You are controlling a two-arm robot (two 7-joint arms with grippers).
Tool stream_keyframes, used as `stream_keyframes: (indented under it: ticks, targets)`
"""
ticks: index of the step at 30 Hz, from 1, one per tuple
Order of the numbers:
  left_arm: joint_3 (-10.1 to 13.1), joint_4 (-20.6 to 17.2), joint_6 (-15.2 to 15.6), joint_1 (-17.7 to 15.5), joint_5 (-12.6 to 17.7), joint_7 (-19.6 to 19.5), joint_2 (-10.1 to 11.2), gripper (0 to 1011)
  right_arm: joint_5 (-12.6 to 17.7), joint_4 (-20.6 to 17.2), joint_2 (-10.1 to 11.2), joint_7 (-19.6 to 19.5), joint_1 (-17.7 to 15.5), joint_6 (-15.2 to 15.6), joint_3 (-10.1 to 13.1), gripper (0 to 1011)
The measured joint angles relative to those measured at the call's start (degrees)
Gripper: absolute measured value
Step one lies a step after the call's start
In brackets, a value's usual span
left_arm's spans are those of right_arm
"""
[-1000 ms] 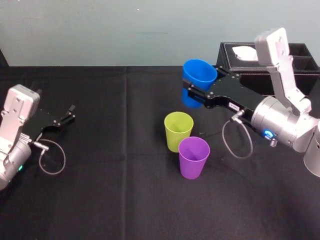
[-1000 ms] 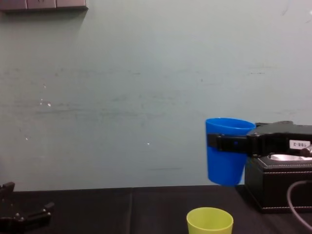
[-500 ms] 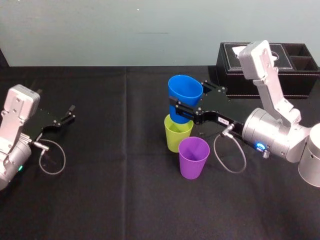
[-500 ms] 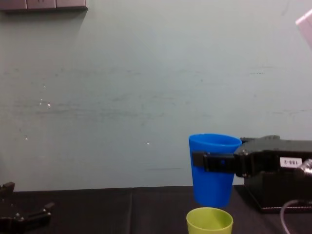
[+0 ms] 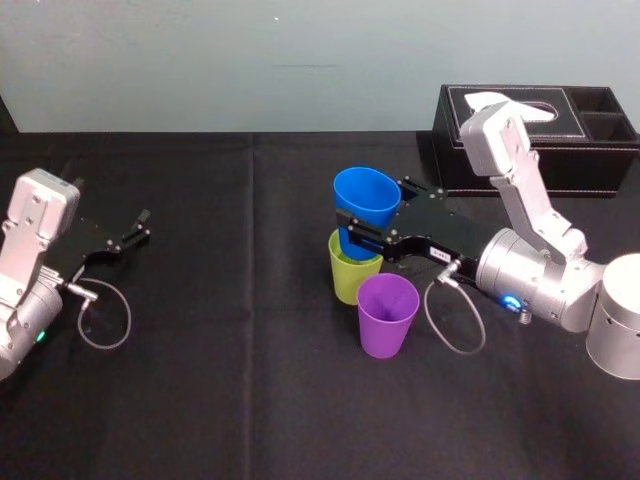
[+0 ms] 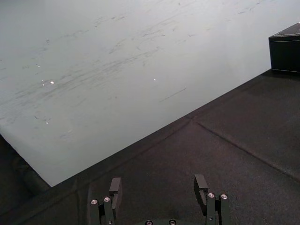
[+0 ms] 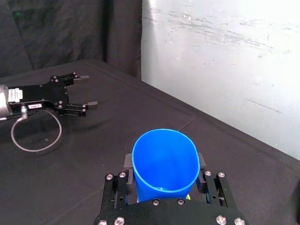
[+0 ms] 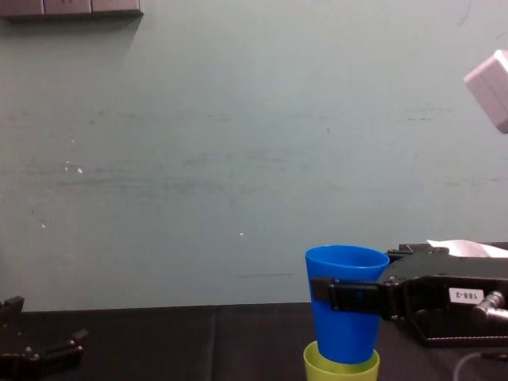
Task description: Stack the three plastic cups sequentially using one hand.
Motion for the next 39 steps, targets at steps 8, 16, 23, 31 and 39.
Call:
stream_keyframes:
  ticks: [8, 16, 23, 31, 39]
  targets:
    - [0.0, 0.0, 0.0, 0.0, 0.0, 0.0, 0.0, 1011, -0.8, 2.0, -0.5, -0.4, 1.0, -0.8, -0.7, 728]
    - [0.0, 0.0, 0.0, 0.0, 0.0, 0.0, 0.0, 1011, -1.3, 3.8, -1.1, -0.4, 1.7, -1.5, -1.2, 728]
    - [0.0, 0.0, 0.0, 0.0, 0.0, 0.0, 0.0, 1011, -1.5, 4.4, -1.3, -0.4, 1.7, -1.9, -1.4, 728]
    - [0.0, 0.0, 0.0, 0.0, 0.0, 0.0, 0.0, 1011, -2.0, 4.9, -1.6, -0.6, 1.5, -2.2, -1.5, 728]
    - [0.0, 0.0, 0.0, 0.0, 0.0, 0.0, 0.0, 1011, -2.7, 5.5, -1.8, -0.9, 1.1, -2.2, -1.6, 728]
